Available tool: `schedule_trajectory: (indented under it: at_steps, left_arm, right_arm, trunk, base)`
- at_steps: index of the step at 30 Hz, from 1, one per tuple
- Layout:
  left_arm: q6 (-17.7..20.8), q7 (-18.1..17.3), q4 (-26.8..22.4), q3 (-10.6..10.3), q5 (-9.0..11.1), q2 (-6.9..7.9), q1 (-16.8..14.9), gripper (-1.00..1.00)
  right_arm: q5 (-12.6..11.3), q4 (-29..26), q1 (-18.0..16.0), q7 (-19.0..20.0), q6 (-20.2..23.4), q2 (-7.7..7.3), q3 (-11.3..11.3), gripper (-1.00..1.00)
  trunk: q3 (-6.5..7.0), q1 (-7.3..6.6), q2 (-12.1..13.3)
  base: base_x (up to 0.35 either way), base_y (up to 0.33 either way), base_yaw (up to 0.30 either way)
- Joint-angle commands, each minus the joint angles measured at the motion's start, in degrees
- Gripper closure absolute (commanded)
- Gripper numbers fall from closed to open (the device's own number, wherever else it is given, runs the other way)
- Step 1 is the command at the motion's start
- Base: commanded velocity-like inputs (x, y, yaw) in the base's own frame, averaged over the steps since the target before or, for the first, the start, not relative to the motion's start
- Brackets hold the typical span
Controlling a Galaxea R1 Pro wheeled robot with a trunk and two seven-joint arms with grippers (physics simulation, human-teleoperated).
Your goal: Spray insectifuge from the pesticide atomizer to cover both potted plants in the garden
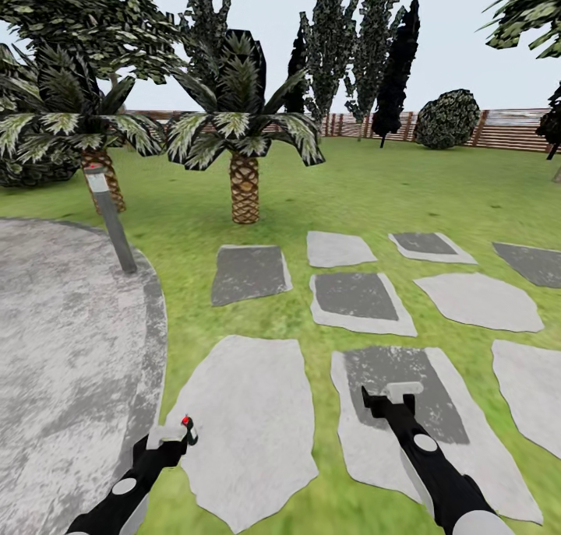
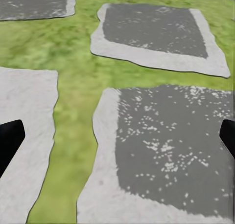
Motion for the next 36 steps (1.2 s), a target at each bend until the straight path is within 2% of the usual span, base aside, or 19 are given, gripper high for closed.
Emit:
schedule_trajectory:
  at_steps: [1, 10, 15, 29, 36]
  left_arm:
    - [-0.18, -0.07, 0.04, 0.08, 0.11, 0.0, -0.04, -1.0]
    - [-0.18, -0.07, -0.03, 0.13, 0.22, -0.02, -0.05, -1.0]
    - [-0.24, -0.07, 0.03, 0.21, 0.24, 0.19, -0.05, -1.0]
    - [-0.27, -0.07, 0.01, 0.18, 0.2, 0.33, 0.02, -1.0]
    - [-0.27, 0.09, 0.12, 0.27, 0.2, 0.24, 0.02, -1.0]
  right_arm:
    - [0.06, 0.08, -0.03, 0.05, -0.19, -0.01, 0.03, -1.0]
    - [0.31, 0.14, -0.03, 0.03, -0.12, -0.01, 0.1, -1.0]
    - [2.76, 0.2, -0.03, -0.09, -0.23, -0.01, 0.04, -1.0]
    - [3.22, 0.96, -0.03, -0.1, -0.45, 0.32, 0.03, -1.0]
    - [3.22, 0.96, -0.04, -0.2, -0.37, 0.34, 0.0, -1.0]
  trunk:
    - [-0.05, 0.01, -0.02]
    - [-0.05, 0.01, -0.02]
    - [-0.05, 0.01, -0.02]
    - [-0.06, 0.01, -0.02]
    - [-0.55, 0.01, -0.02]
  base:
    - [0.247, -0.233, 0.0]
    - [0.251, -0.224, 0.0]
    - [0.275, -0.052, 0.0]
    - [0.02, -0.002, 0.0]
    - [0.0, 0.0, 0.0]
